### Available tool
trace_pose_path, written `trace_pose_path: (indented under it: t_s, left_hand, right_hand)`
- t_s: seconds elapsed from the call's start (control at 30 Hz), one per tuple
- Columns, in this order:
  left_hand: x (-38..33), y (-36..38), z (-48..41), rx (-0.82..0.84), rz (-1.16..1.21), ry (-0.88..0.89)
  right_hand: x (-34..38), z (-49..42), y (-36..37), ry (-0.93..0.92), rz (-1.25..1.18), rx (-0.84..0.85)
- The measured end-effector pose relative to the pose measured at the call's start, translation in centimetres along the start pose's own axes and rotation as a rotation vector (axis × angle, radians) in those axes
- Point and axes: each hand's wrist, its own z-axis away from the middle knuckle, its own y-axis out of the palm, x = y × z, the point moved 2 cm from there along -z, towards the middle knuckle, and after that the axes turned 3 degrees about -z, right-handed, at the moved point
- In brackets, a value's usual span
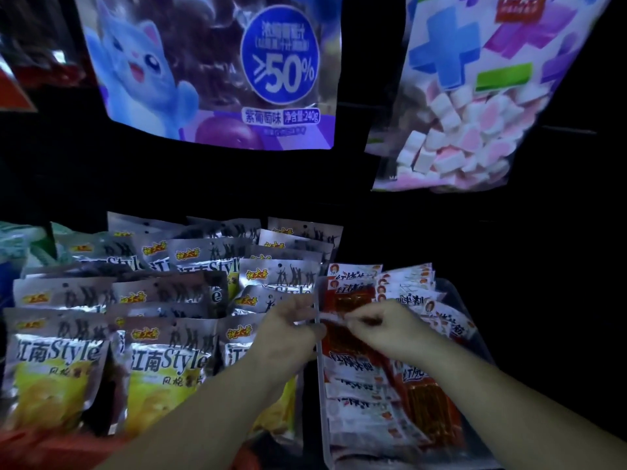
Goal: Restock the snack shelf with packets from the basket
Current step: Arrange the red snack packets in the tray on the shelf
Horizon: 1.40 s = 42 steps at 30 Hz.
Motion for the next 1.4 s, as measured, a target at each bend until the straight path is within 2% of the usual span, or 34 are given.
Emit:
trace_pose_path:
  t_s: [0.1, 0.2, 0.3, 0.37, 0.5, 0.7, 0.97, 1.07, 1.2, 1.33, 1.4]
  left_hand:
    - [0.2, 0.2, 0.1, -0.002, -0.011, -0.024]
    - [0.2, 0.1, 0.1, 0.007, -0.022, -0.038]
    - [0.3, -0.1, -0.1, -0.005, -0.033, -0.038]
    - [0.4, -0.2, -0.4, -0.024, -0.034, -0.028]
    - [0.6, -0.1, -1.5, -0.059, -0.059, 0.036]
    - [0.6, -0.2, -3.0, -0.089, -0.032, 0.042]
    - [1.0, -1.6, -3.4, -0.113, -0.026, 0.040]
    - [1.0, -1.7, -3.3, -0.113, -0.027, 0.050]
    - [0.3, -1.4, -2.7, -0.111, -0.071, 0.090]
    - [-0.7, -1.0, -1.6, -0.114, -0.138, 0.215]
    - [-1.4, -0.9, -0.7, -0.072, -0.168, 0.312]
  right_hand:
    - [-0.7, 0.0, 0.7, 0.099, 0.141, 0.165]
    - [-1.0, -0.1, 0.3, 0.162, 0.116, 0.147]
    - [-0.9, -0.6, -0.5, 0.166, -0.144, -0.020]
    - [-0.9, -1.5, -0.9, 0.108, -0.195, -0.184]
    - [-1.0, -3.9, -1.4, -0.072, 0.202, -0.398]
    - [0.3, -7.3, -0.3, 0.005, 0.618, -0.384]
    - [-0.9, -8.1, -0.7, -0.184, 0.604, -0.669]
    - [-0.2, -7.6, -1.7, -0.240, 0.577, -0.721]
    - [1.9, -6.4, -3.2, -0.294, 0.468, -0.665]
    - [4.6, -4.5, -3.9, -0.273, 0.095, -0.341]
    - [6.1, -2.8, -4.2, -0.291, 0.041, -0.269]
